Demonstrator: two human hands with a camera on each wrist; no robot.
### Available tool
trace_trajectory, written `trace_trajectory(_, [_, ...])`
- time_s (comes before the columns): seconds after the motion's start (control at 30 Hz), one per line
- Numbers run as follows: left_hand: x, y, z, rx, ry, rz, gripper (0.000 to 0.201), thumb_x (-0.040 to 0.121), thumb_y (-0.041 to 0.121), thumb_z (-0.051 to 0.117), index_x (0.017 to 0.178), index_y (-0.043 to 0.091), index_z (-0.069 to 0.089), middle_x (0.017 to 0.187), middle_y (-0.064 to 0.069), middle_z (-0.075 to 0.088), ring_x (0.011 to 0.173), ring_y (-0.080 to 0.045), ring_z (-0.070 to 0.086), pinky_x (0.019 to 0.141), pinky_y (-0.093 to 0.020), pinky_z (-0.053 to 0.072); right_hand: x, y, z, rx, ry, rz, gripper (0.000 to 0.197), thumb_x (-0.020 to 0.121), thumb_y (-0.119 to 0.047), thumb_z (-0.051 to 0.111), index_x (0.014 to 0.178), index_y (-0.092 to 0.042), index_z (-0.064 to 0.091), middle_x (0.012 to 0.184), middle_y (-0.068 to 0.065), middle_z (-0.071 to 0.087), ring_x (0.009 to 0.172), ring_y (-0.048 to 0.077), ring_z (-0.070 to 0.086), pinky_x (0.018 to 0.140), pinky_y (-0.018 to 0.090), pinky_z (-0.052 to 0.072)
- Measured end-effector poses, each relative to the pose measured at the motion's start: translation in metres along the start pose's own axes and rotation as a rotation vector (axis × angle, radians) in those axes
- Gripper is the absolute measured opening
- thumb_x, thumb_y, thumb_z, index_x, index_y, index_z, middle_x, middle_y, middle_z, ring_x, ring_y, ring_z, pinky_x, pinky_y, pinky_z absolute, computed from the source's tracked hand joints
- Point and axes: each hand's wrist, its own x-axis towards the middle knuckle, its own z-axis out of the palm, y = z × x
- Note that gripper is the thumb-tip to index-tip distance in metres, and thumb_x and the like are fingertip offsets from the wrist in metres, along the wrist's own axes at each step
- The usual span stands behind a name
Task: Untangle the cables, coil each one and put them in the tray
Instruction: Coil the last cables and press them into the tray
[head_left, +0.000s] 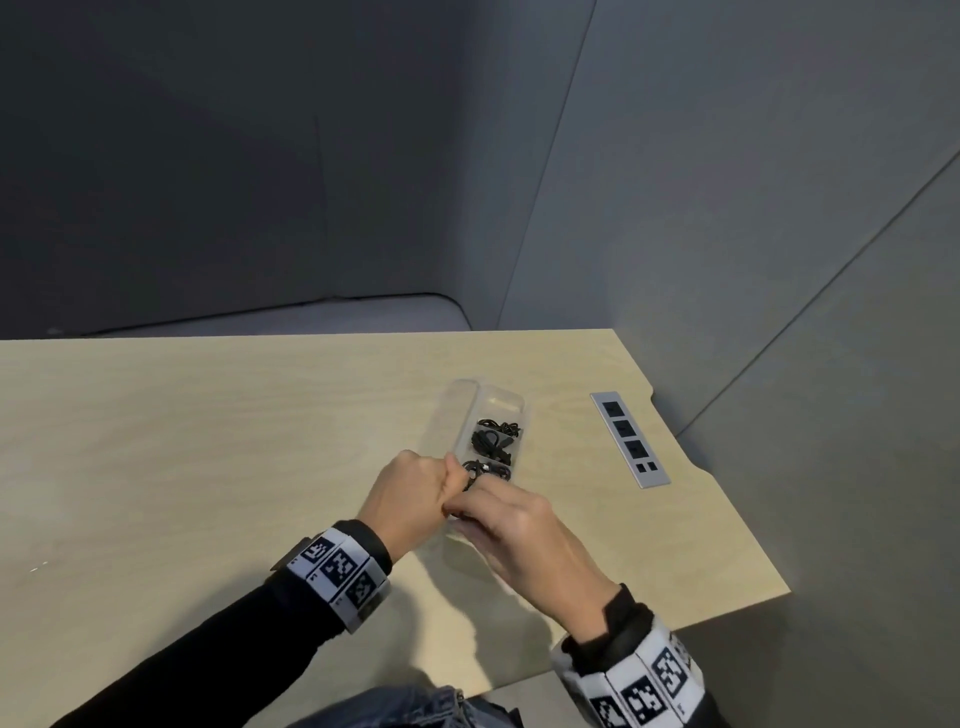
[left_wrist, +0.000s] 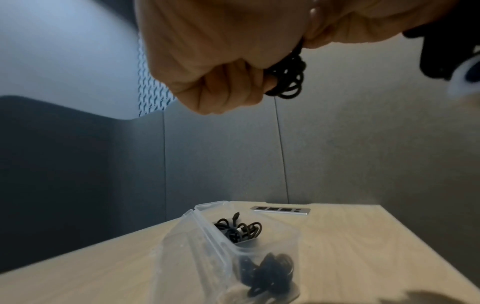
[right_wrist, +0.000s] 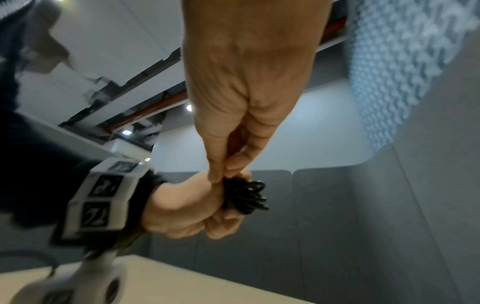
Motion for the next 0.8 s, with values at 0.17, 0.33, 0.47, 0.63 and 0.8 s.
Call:
trace_trajectory(0.17, [0.000,0.003,-0.001,-0.164,-0.043,0.198,0.061,0.093,0.036,0.025,0.045,0.007,0.050,0.038,0.001,0.039,0.036,-0.010,0.034,0.045,-0.021,0.028,0.006,0.013,-0.023,0.405,0.149,0.173,0.017,0.071,-0.016,0.081,0.087,-0.019,0.075,0.076,-0.005,0.071,0.063,0.008,0.057,0.064,0.027,0.051])
trace_trajectory(0.33, [0.001,0.009,0.003,-0.357,-0.024,0.157,0.057,0.093,0.038,0.029,0.045,0.009,0.037,0.042,0.006,0.028,0.038,-0.010,0.027,0.042,-0.025,0.023,0.012,0.031,-0.015,0.839,0.272,0.363,0.019,0.061,-0.022,0.085,0.076,-0.019,0.075,0.079,0.026,0.067,0.070,0.025,0.052,0.067,0.037,0.044])
trace_trajectory(0.47, [0.000,0.011,0.008,-0.520,-0.114,-0.048,0.061,0.082,0.051,0.030,0.041,0.006,0.037,0.043,-0.001,0.035,0.043,-0.016,0.031,0.047,-0.033,0.025,0.011,0.033,-0.007,0.817,0.303,0.325,0.010,0.067,-0.008,0.080,0.072,-0.015,0.076,0.086,0.007,0.066,0.078,0.016,0.060,0.070,0.026,0.047])
trace_trajectory(0.63, [-0.005,-0.004,0.016,-0.483,-0.076,-0.214,0.072,0.083,0.066,0.026,0.046,0.007,0.044,0.043,0.003,0.043,0.045,-0.017,0.037,0.053,-0.035,0.032,-0.006,0.034,0.005,0.684,0.230,0.294,0.032,0.073,-0.028,0.078,0.102,-0.016,0.074,0.105,-0.001,0.066,0.099,0.013,0.063,0.082,0.021,0.048])
trace_trajectory(0.8, [-0.006,0.005,0.010,-0.422,-0.070,-0.145,0.071,0.085,0.067,0.029,0.041,0.014,0.041,0.040,0.008,0.036,0.043,-0.013,0.033,0.047,-0.034,0.028,-0.012,0.034,0.015,0.339,0.271,0.175,0.043,0.071,-0.031,0.081,0.110,-0.016,0.072,0.106,-0.004,0.066,0.100,0.007,0.062,0.086,0.019,0.049])
